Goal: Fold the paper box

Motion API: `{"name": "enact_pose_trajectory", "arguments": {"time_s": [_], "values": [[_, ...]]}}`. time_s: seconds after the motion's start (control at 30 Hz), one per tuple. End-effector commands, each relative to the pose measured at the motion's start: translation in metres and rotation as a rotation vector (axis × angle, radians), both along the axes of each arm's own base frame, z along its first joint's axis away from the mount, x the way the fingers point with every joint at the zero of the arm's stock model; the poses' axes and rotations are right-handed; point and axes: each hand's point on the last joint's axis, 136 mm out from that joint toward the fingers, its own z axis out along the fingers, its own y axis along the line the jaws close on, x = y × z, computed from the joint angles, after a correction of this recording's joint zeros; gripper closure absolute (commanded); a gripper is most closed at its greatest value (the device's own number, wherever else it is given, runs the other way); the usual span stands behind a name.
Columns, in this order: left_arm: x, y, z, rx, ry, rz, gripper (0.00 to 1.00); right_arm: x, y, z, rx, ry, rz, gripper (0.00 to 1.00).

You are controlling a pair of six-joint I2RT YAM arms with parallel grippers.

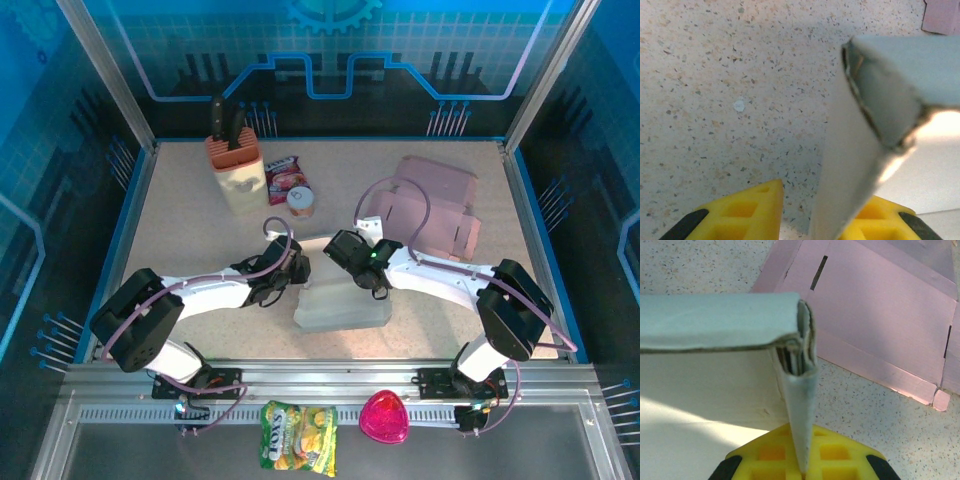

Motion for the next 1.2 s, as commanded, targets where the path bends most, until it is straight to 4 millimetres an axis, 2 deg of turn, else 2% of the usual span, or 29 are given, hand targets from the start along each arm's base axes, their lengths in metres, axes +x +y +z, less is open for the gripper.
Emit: {"name": "enact_pose_trajectory", "arguments": {"time_s": [0.0,0.17,0.3,0.7,1.17], "values": [[-0.01,0.002,-0.009,-0.005,0.03,-0.008,0.74,0.0,-0.005,0.008,0.023,-0.03,-0.021,1.0],[-0.01,0.005,-0.012,0.012,0.038,0.003,0.82,-0.001,-0.003,0.011,0.031,-0.035,-0.018,1.0],[-0.01,0.013,-0.013,0.068,0.047,0.049,1.0,-0.002,-0.003,0.015,0.028,-0.048,-0.02,1.0],[-0.019,0.045,-0.017,0.305,0.128,0.281,1.0,-0.003,-0.004,0.013,0.02,-0.052,-0.022,1.0],[-0.016,0.035,-0.008,0.313,0.127,0.273,1.0,-0.003,-0.002,0.01,0.025,-0.05,-0.012,1.0]]}}
